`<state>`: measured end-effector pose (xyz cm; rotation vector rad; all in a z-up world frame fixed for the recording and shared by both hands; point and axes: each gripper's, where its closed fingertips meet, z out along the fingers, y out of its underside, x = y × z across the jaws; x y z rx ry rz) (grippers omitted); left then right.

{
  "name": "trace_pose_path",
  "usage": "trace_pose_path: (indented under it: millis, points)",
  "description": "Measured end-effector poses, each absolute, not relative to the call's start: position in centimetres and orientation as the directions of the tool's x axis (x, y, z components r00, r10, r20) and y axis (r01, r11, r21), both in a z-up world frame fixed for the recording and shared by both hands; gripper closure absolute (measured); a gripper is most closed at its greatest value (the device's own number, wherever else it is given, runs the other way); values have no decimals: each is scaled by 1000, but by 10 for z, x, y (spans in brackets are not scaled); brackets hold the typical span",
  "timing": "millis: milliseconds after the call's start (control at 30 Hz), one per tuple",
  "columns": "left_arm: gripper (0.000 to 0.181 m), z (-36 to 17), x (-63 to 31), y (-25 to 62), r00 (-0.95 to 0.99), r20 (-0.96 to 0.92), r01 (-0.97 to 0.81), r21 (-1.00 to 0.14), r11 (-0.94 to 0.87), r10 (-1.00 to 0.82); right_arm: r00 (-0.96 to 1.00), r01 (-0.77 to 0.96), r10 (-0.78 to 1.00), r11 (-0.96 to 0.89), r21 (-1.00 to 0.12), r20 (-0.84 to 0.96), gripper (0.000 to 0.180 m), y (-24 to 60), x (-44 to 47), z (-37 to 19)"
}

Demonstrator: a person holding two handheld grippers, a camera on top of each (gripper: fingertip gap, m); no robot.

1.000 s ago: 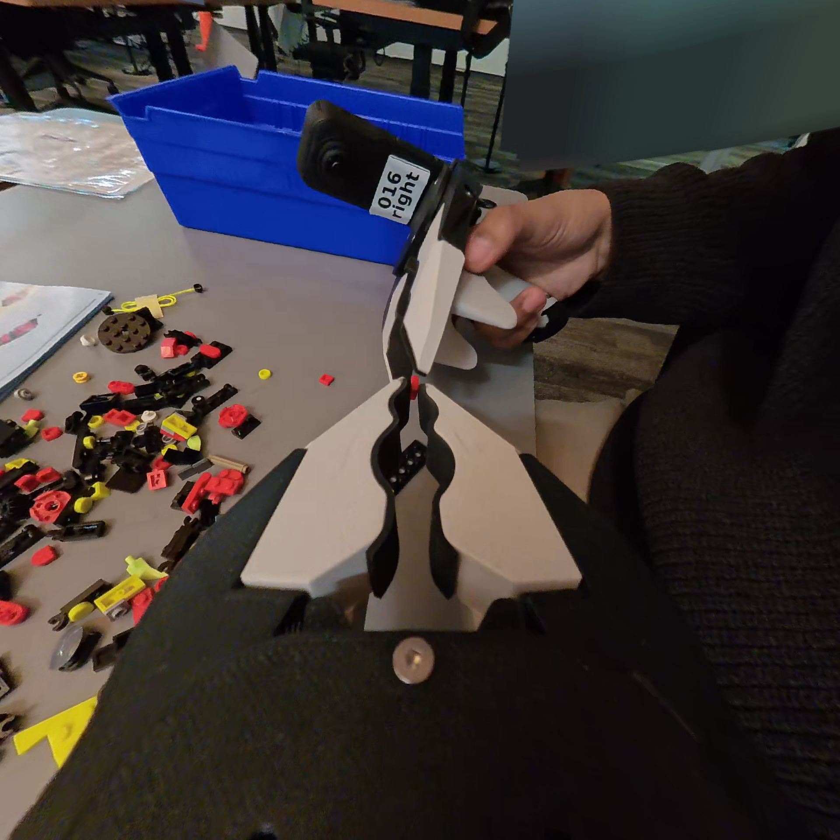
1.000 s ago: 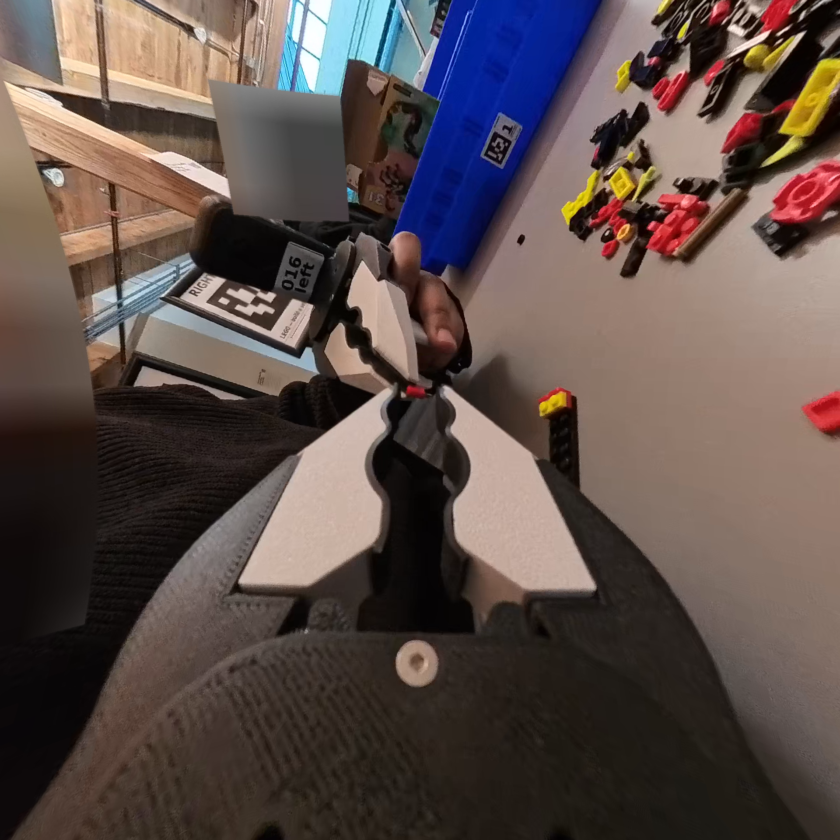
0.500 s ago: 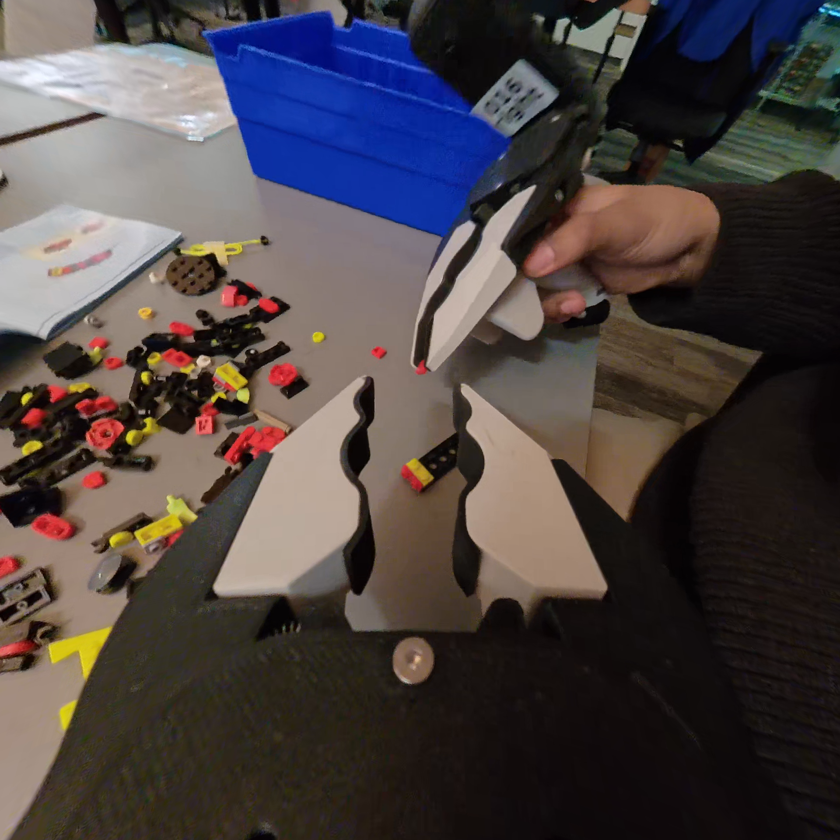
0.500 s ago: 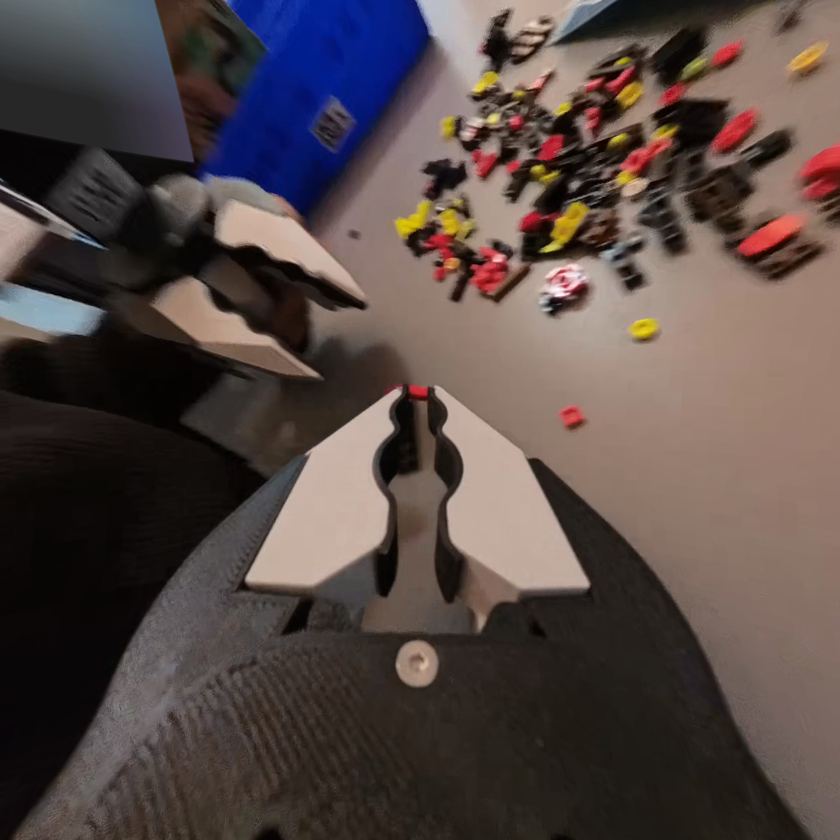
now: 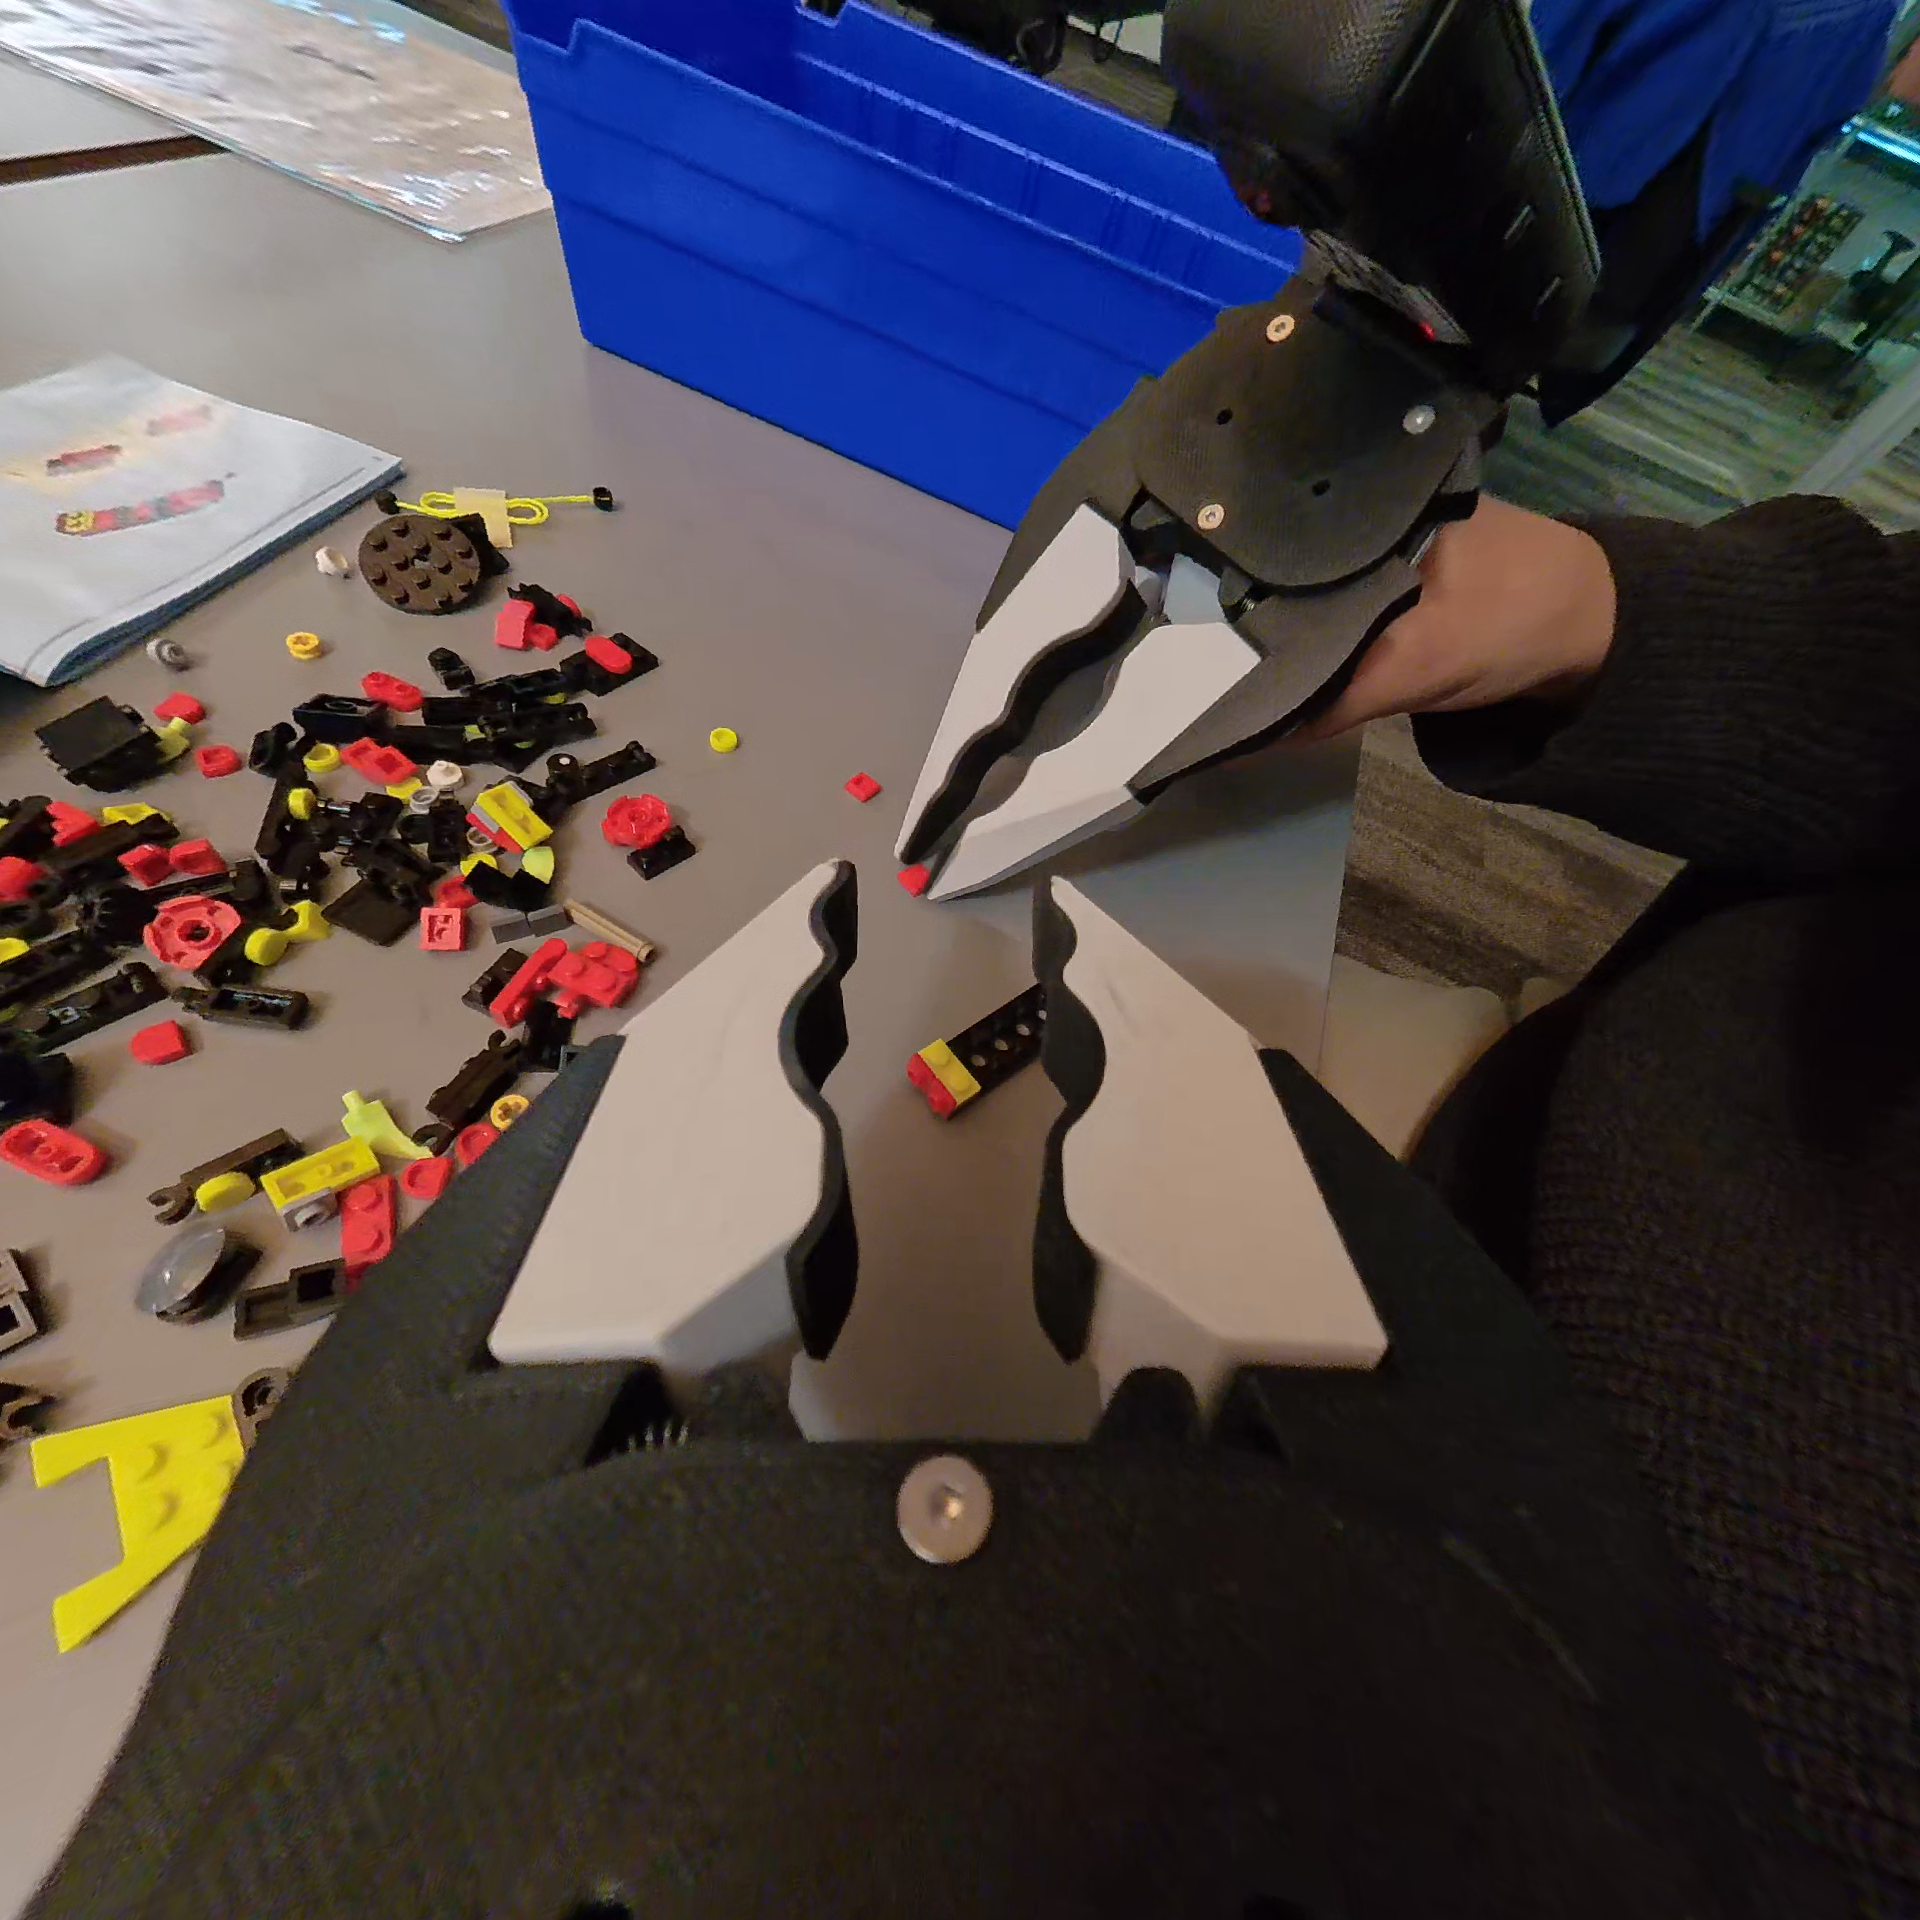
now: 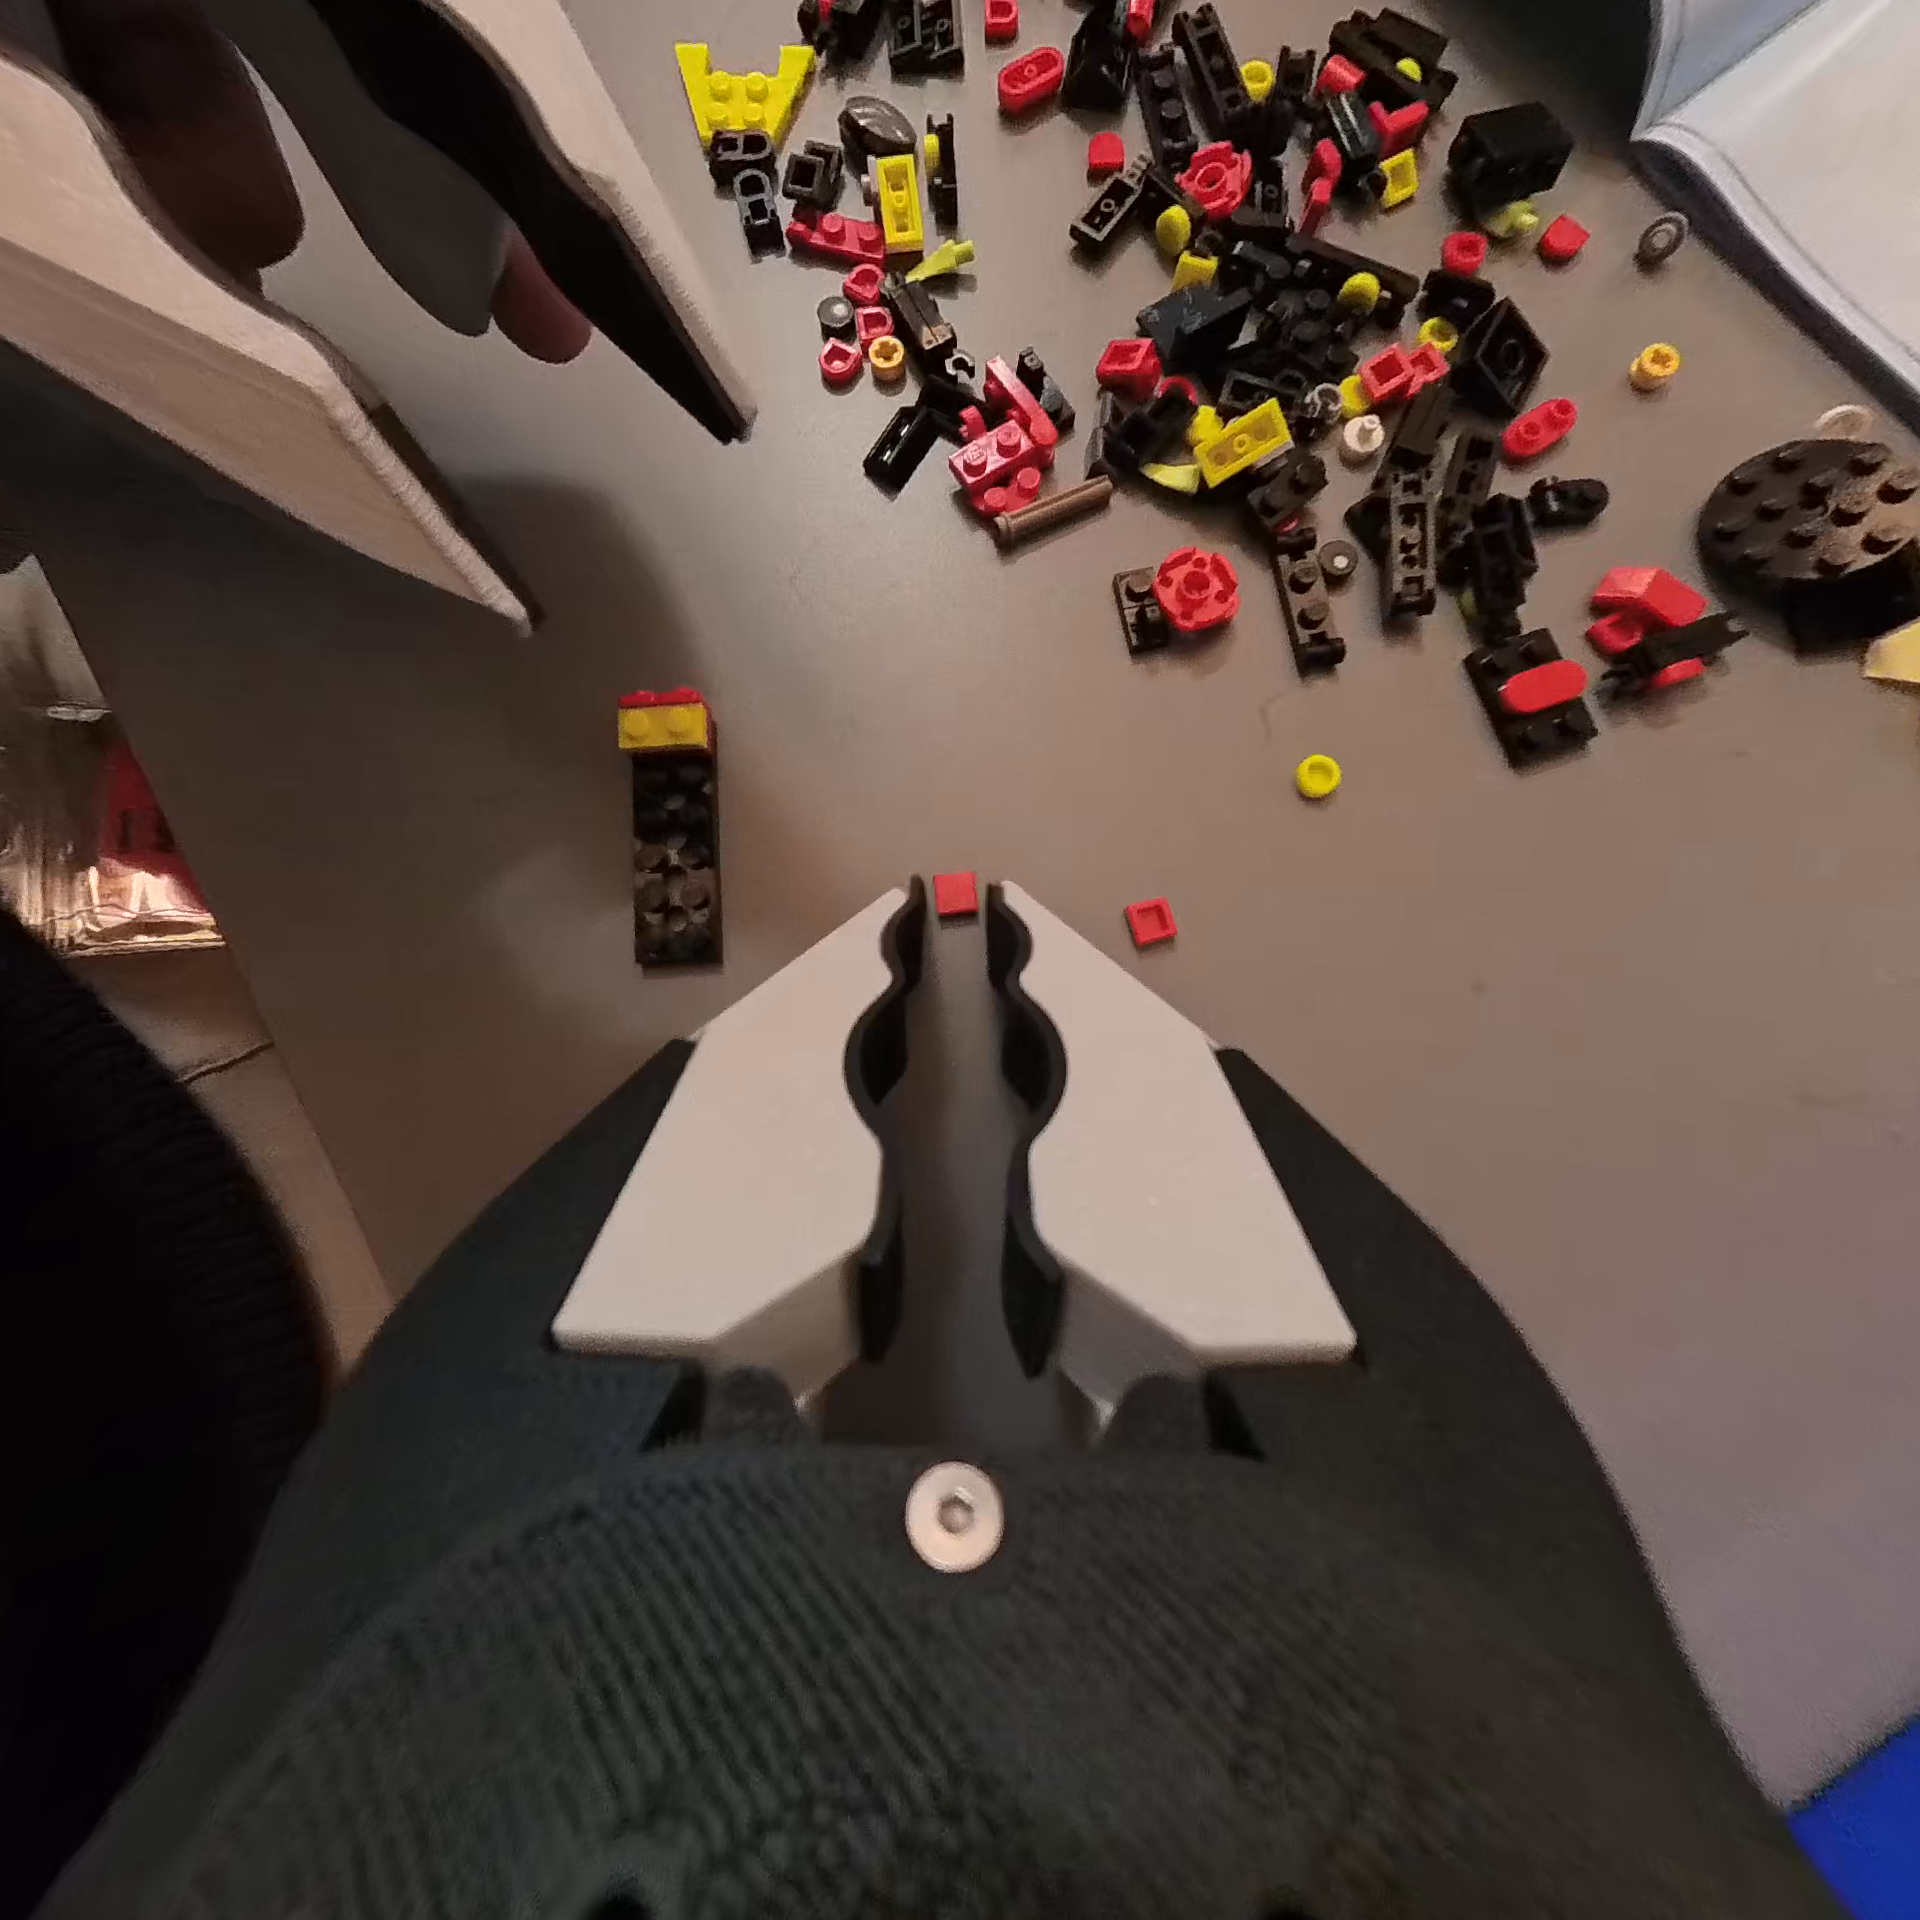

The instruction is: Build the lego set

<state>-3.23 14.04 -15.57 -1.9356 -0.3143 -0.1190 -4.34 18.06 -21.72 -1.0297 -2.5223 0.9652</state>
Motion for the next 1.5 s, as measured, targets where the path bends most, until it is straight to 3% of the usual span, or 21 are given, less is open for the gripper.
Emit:
trace_pose_path:
  millis: [300, 433, 633, 833, 933, 1000, 1033, 1167, 1333, 1500]
  points:
    - [149, -156, -32, 141, 958, 238, 281, -894, -349, 163, -665, 502, 743, 520, -691, 77, 158, 208, -59, -203]
    - [149, -158, -31, 141, 956, 244, 288, -890, -355, 162, -643, 550, 765, 483, -681, 23, 155, 216, -63, -211]
    - [152, -156, -32, 142, 953, 251, 295, -891, -346, 168, -651, 559, 759, 478, -677, -2, 172, 210, -67, -218]
    - [154, -154, -36, 140, 944, 272, 320, -890, -323, 187, -652, 588, 755, 441, -678, -75, 173, 206, -62, -216]
    - [155, -153, -38, 140, 948, 250, 303, -896, -324, 197, -686, 588, 698, 366, -722, -205, 173, 187, -53, -202]
    - [161, -154, -36, 139, 955, 227, 280, -900, -333, 189, -721, 588, 626, 324, -741, -298, 173, 174, -42, -191]
    - [172, -154, -33, 139, 962, 210, 258, -903, -343, 172, -741, 584, 587, 323, -744, -327, 173, 169, -35, -187]
    - [181, -156, -19, 142, 994, 51, 85, -917, -391, 95, -813, 547, 450, 375, -748, -369, 173, 155, -9, -182]
    - [171, -165, 3, 146, 992, -123, -118, -887, -446, -17, -795, 599, 358, 336, -727, -490, 173, 148, 5, -175]
    - [181, -166, 19, 145, 980, -161, -195, -881, -431, -114, -726, 688, 231, 252, -681, -648, 173, 149, 17, -160]
